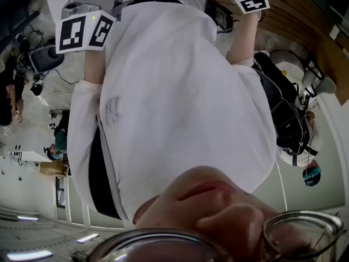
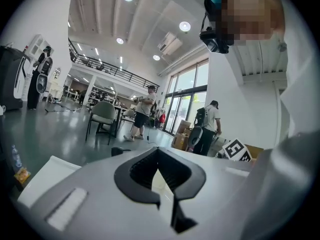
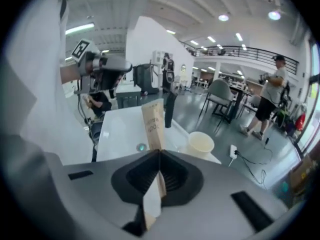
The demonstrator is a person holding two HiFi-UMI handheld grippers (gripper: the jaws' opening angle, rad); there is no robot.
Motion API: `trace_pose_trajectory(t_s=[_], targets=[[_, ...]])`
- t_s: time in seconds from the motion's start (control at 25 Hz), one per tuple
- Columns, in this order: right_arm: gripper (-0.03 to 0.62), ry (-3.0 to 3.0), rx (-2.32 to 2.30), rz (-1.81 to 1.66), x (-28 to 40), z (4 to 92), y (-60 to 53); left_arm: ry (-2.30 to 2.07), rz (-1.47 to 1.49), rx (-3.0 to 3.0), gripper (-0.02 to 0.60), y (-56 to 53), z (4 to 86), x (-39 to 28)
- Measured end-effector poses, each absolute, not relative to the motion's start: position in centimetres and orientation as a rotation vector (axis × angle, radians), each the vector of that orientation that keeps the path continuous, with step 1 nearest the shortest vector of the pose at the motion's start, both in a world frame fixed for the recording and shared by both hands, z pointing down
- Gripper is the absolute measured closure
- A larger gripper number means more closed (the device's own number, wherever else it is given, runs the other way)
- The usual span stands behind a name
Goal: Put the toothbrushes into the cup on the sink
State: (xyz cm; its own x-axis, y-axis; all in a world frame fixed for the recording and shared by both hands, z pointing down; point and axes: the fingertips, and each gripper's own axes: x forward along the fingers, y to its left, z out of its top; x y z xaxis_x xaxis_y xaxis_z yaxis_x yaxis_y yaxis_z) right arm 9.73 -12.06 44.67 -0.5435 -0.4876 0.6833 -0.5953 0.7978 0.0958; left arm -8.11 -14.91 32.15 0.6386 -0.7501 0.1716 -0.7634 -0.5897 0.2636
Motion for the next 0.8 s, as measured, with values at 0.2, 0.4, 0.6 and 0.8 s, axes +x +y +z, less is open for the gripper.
trace_pose_trajectory(t_s=[0.2,0.4,0.6,0.8], targets=[[0.58,-2.387,1.11,0.317,12.2,41.8,-12.5,-1.164,0.055,2.575,0.58,-14.0,31.8,-6.3],[0.58,-2.575,1.494,0.479,14.7,37.6,-12.7,-1.134,0.052,2.6,0.58,-13.3,31.3,-5.7],[0.58,-2.687,1.755,0.583,17.6,35.3,-11.8,-1.115,0.05,2.617,0.58,-12.9,30.8,-5.0],[0.581,-2.787,2.092,0.739,21.9,33.9,-10.3,-1.096,0.054,2.63,0.58,-12.7,30.7,-4.5]])
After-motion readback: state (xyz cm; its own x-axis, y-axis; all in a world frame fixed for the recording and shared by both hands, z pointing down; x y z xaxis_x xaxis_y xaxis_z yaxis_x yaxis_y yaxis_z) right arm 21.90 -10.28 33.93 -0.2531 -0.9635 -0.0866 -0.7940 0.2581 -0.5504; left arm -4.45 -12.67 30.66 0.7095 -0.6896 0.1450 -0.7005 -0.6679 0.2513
